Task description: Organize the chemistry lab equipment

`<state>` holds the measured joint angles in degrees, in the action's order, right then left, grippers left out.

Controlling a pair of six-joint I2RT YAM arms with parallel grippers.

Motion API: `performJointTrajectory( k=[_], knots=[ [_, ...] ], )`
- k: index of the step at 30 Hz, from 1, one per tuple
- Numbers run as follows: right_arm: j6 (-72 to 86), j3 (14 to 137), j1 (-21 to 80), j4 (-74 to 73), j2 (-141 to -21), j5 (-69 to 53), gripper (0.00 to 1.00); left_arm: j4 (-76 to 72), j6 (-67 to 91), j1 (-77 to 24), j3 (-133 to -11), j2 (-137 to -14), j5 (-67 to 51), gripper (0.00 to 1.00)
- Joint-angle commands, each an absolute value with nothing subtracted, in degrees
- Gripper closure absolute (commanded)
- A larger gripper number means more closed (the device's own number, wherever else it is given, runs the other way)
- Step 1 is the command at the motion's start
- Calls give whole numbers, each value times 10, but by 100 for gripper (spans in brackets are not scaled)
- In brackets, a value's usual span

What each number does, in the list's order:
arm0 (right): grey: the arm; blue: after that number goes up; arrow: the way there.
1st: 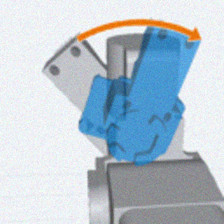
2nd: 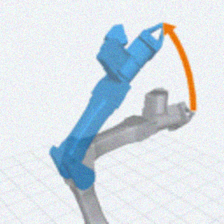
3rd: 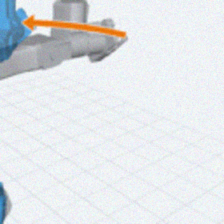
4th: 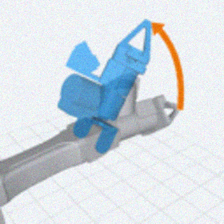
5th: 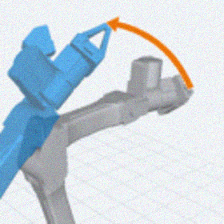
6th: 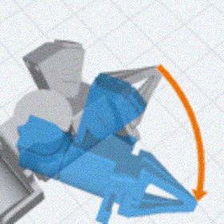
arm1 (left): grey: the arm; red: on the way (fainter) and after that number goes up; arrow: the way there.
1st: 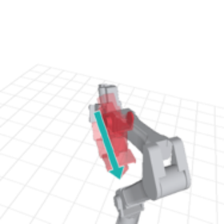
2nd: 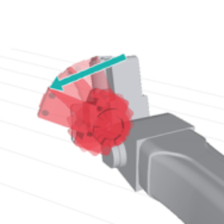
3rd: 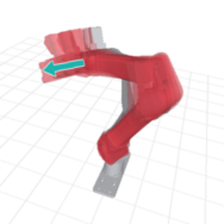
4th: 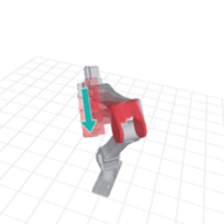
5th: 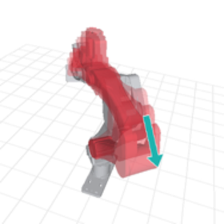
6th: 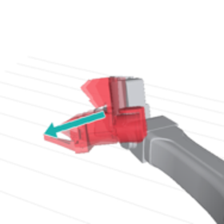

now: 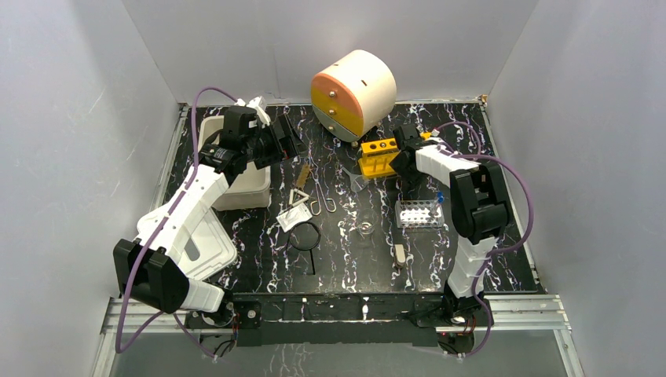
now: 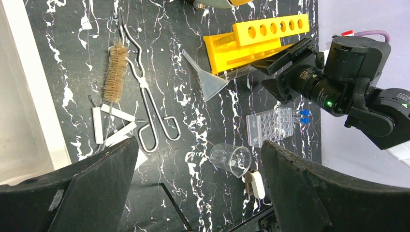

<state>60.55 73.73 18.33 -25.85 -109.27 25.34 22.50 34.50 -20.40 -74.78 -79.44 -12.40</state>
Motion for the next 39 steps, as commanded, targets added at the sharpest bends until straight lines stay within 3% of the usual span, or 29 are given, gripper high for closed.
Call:
performJointTrajectory(
  k=[1, 5, 8, 14, 22, 30, 39],
  knots=[
    [609, 760, 179, -261, -1101, 268, 29, 231, 337, -201, -762, -773, -116, 2],
    [614, 759, 179, -271, -1105, 271, 29, 230, 337, -201, -763, -771, -116, 2],
    [616, 758, 179, -278, -1104, 275, 35, 231, 337, -201, -764, -771, -115, 2],
    [630, 773, 179, -306, -1111, 287, 58, 231, 337, -201, -760, -770, -116, 2],
    [702, 820, 176, -383, -1156, 290, 50, 226, 339, -202, -756, -771, -119, 2],
    [753, 835, 174, -436, -1173, 303, 68, 226, 338, -201, -760, -772, -117, 2],
    [711, 811, 168, -393, -1086, 292, 72, 185, 377, -223, -743, -802, -178, 2]
  ],
)
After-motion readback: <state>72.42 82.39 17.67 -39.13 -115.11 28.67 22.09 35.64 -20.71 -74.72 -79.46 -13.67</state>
